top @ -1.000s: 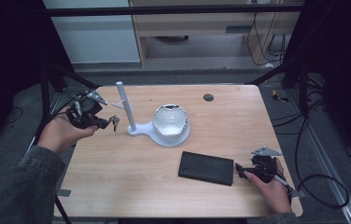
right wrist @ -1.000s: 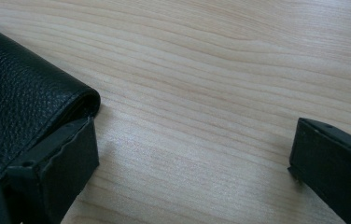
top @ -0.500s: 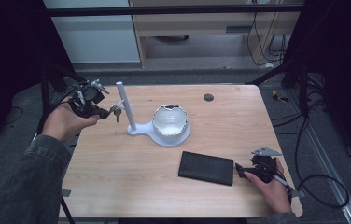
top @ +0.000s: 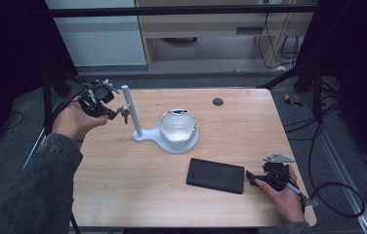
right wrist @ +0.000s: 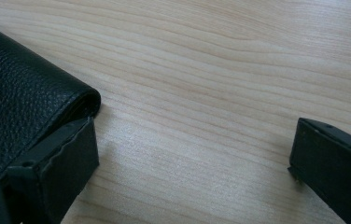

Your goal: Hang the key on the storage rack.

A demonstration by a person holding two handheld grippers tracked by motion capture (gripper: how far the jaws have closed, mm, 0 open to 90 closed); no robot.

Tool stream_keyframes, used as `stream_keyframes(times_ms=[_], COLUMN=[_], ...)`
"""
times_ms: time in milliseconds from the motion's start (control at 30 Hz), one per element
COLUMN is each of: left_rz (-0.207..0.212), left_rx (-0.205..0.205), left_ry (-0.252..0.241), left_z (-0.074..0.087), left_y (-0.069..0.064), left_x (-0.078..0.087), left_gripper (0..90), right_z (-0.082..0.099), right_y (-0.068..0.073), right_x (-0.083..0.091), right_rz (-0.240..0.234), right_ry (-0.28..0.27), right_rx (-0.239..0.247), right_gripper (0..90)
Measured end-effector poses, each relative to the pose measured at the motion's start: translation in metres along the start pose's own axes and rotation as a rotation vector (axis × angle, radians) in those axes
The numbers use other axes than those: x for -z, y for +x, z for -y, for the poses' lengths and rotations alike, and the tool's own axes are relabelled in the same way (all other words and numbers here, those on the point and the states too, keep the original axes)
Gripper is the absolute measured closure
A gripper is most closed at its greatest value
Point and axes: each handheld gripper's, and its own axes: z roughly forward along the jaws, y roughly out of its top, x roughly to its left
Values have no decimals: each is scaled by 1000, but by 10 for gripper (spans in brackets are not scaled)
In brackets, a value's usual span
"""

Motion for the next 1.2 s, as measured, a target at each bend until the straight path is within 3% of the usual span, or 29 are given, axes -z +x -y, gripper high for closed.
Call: stream_keyframes(times_ms=[1200], left_rz=[-83], left_rx=[-61], left_ry=[84], left_z=[-22], left_y=[-6], left_x=[-3], left_gripper=[891], right_z=[0], right_y=[0], right_x=[0], right_rz=[0], right_ry=[0], right_rx=[3], right_gripper=[13])
